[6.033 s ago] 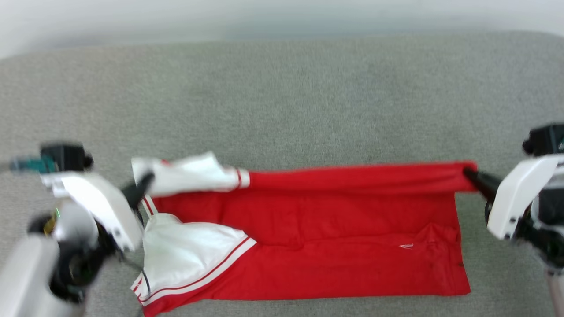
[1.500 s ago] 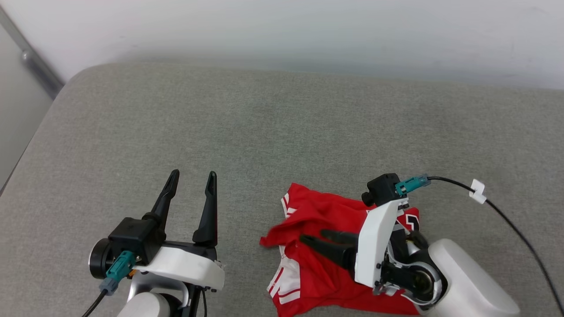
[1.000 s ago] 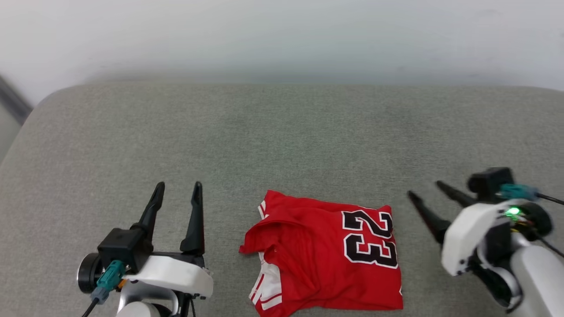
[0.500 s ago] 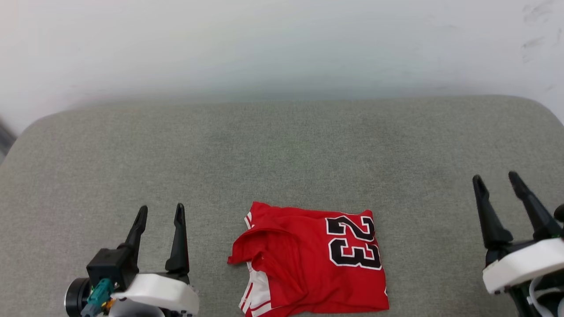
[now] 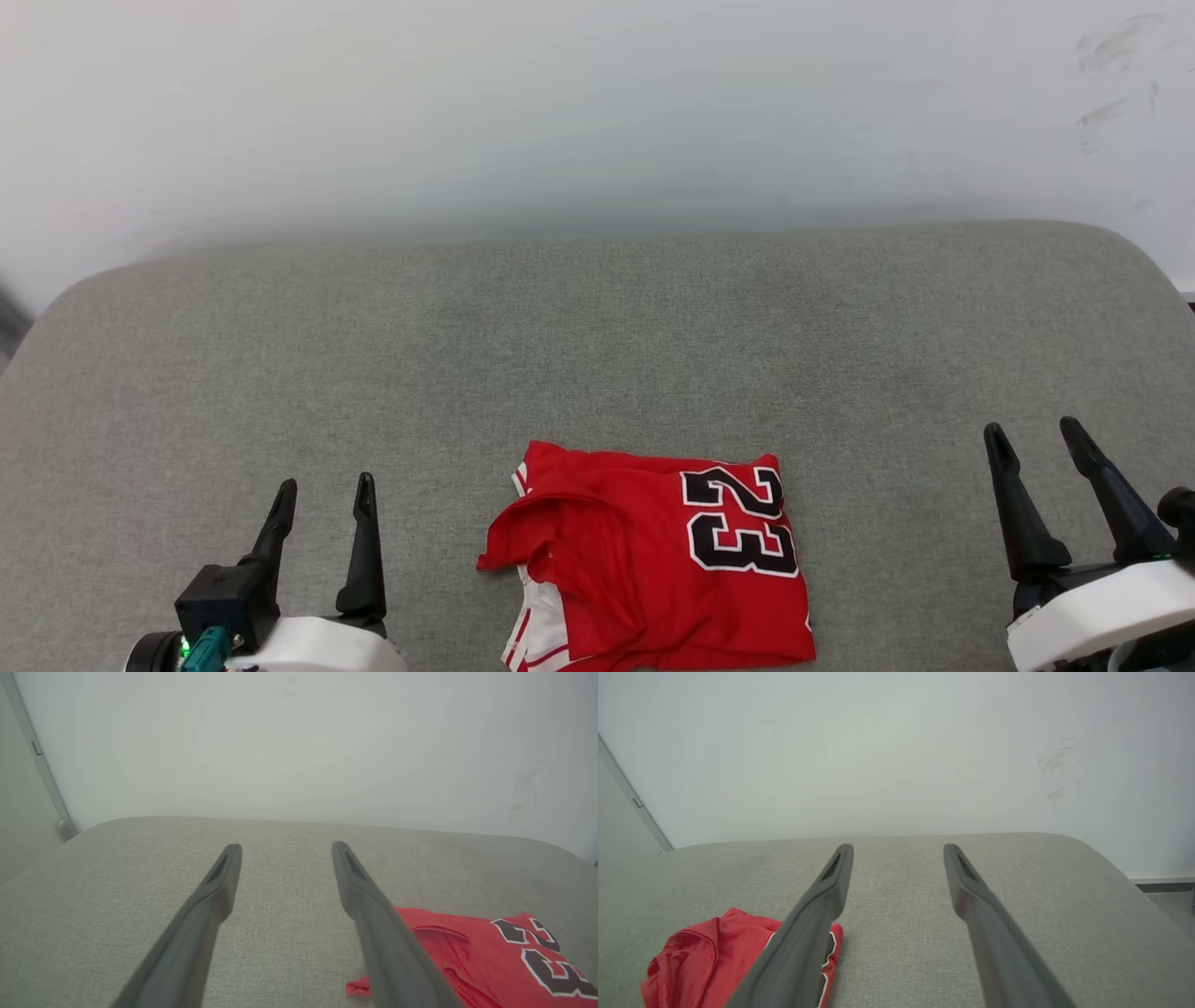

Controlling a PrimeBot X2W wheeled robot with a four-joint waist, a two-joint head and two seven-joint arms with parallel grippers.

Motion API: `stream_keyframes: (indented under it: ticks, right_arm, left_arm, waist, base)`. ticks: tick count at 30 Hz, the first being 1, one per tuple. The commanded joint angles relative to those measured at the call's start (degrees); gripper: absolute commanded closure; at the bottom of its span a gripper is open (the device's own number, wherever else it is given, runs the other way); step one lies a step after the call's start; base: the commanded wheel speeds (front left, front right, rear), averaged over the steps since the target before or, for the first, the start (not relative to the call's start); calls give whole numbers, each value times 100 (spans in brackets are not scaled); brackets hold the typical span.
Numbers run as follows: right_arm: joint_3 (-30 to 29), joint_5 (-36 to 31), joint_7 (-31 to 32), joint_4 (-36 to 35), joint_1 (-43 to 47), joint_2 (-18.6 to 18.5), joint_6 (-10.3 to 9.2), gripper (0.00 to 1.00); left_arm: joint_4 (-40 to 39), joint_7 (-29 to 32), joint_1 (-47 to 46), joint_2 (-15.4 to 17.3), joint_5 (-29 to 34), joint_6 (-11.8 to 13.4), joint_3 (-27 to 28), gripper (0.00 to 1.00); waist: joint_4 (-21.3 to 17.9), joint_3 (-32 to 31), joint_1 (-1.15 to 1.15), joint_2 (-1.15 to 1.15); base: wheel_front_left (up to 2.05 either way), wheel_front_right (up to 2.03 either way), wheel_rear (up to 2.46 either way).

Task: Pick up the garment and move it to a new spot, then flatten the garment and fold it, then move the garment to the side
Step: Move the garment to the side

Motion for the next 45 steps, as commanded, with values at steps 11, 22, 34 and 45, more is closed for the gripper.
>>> stream_keyframes:
  ticks: [11, 22, 34, 45]
  right_arm:
    - [-374, 157, 419, 184, -13, -19, -3, 0]
    - [-1323, 2241, 2983, 1654, -600, -371, -1, 0]
    - [-768, 4308, 4677, 2478, -1339, 429, -1, 0]
    - [-191, 4694, 4324, 2709, -1603, 134, -1, 100]
  left_arm:
    - [-85, 24, -67, 23, -35, 60, 9, 0]
    - [-223, -27, -407, -92, 43, 48, 12, 0]
    - [-49, -91, -949, -354, 118, -155, 12, 0]
    - [160, -115, -926, -398, 155, -270, 118, 0]
  waist:
    - [22, 33, 0, 0]
    - [399, 448, 0, 0]
    - [877, 1300, 0, 0]
    - [820, 1101, 0, 0]
  base:
    - [0, 0, 0]
    - [0, 0, 0]
    - [0, 0, 0]
    - [0, 0, 0]
